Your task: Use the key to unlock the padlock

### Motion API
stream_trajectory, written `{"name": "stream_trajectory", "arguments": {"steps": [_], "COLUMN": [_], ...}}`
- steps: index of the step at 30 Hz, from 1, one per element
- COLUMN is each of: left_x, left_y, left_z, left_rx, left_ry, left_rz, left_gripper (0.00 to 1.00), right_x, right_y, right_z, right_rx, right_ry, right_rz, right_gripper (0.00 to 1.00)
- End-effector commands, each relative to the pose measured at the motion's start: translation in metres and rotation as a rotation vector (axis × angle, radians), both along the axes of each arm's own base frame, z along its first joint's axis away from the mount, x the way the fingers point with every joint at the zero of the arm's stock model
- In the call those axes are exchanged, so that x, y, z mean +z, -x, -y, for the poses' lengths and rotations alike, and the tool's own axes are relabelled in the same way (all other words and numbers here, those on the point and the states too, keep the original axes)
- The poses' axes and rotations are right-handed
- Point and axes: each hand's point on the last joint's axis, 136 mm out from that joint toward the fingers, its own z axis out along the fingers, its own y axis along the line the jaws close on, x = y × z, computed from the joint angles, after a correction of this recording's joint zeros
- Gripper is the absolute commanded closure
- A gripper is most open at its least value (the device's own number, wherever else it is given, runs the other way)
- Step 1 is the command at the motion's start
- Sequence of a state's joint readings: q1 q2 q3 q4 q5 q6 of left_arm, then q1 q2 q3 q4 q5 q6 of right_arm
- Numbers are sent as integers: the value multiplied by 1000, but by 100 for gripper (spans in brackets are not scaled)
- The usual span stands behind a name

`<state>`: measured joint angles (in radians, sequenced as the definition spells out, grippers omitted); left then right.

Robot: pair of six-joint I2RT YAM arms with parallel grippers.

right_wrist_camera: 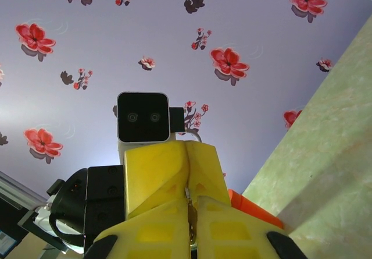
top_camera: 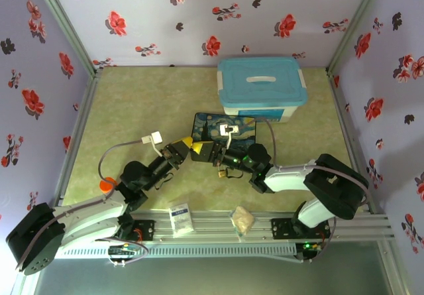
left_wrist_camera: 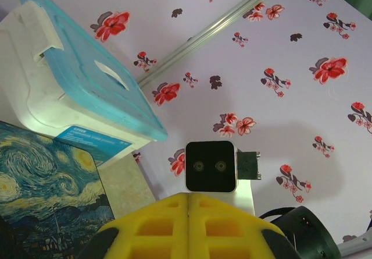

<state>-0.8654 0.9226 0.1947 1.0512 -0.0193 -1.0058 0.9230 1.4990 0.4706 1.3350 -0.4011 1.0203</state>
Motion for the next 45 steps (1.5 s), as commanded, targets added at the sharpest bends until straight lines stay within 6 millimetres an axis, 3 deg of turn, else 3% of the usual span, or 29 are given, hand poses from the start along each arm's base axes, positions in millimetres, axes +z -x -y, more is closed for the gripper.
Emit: {"name": "stream_trajectory", "arguments": {"steps": [1, 6, 9, 10, 12, 16, 18, 23, 32, 38, 45], "left_x": [2, -1, -3, -6, -13, -34, -45, -74, -121, -157, -181], "left_y": [-2, -2, -4, -6, -11, -21, -21, -17, 9, 23, 17], "left_z": [-7, -7, -12, -14, -17, -19, -19, -9, 42, 78, 101], "left_rx": [25, 28, 53, 70, 96, 141, 143, 99, -46, -155, -181], "left_ry": [29, 22, 8, 0, -50, -276, -417, -601, -690, -813, -823], "left_rz": [0, -3, -2, -21, -64, -187, -224, -314, -398, -408, -413], "left_gripper": [100, 98, 36, 27, 15, 9, 0, 3, 11, 18, 22], "right_x": [17, 15, 3, -3, -18, -44, -56, -86, -92, -101, -110], "right_y": [6, 6, 0, -2, -9, -13, -17, -26, -6, 6, 11], "right_z": [5, 7, 11, 14, 19, 28, 38, 76, 147, 161, 164], "right_rx": [-8, -20, -42, -54, -80, -130, -178, -293, -441, -440, -437], "right_ry": [-47, -45, -19, -5, 49, 187, 268, 493, 660, 696, 678], "right_rz": [65, 63, 26, 11, -33, -75, -98, -158, -141, -145, -176], "right_gripper": [96, 98, 98, 98, 98, 98, 99, 100, 99, 99, 100]}}
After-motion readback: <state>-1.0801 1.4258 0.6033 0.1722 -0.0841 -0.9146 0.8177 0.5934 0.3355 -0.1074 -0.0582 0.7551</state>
